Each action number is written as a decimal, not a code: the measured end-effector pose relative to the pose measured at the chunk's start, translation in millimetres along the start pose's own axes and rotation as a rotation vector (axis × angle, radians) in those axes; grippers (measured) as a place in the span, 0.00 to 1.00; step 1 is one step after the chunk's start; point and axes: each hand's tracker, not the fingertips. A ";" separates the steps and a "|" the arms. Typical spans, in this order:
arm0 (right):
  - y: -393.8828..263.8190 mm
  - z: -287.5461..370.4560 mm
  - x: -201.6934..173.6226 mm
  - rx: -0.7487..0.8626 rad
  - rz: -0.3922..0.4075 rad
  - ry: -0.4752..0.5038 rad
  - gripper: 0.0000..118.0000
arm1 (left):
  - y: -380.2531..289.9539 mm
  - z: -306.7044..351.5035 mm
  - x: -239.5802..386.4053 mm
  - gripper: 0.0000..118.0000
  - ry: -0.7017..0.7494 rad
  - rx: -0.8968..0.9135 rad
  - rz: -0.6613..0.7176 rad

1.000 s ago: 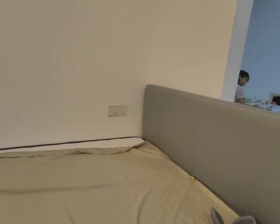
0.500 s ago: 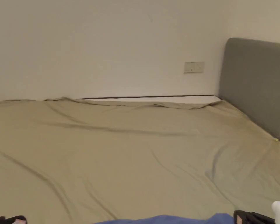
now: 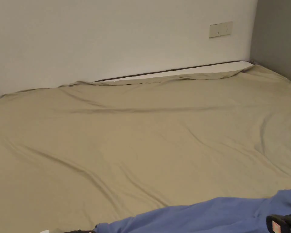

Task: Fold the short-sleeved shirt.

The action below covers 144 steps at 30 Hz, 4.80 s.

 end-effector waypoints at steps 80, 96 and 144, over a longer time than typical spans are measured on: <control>-37.8 77.0 131.6 0.016 -0.224 -0.053 0.02 | -135.6 -121.2 305.8 0.00 0.079 -0.176 -0.644; -23.6 13.0 41.6 -0.112 -0.096 0.085 0.02 | -36.6 -40.2 39.6 0.97 -0.091 -0.072 -0.088; -58.2 106.0 186.5 0.075 -0.359 -0.060 0.02 | -113.8 -214.8 292.4 0.71 0.239 -0.302 -0.300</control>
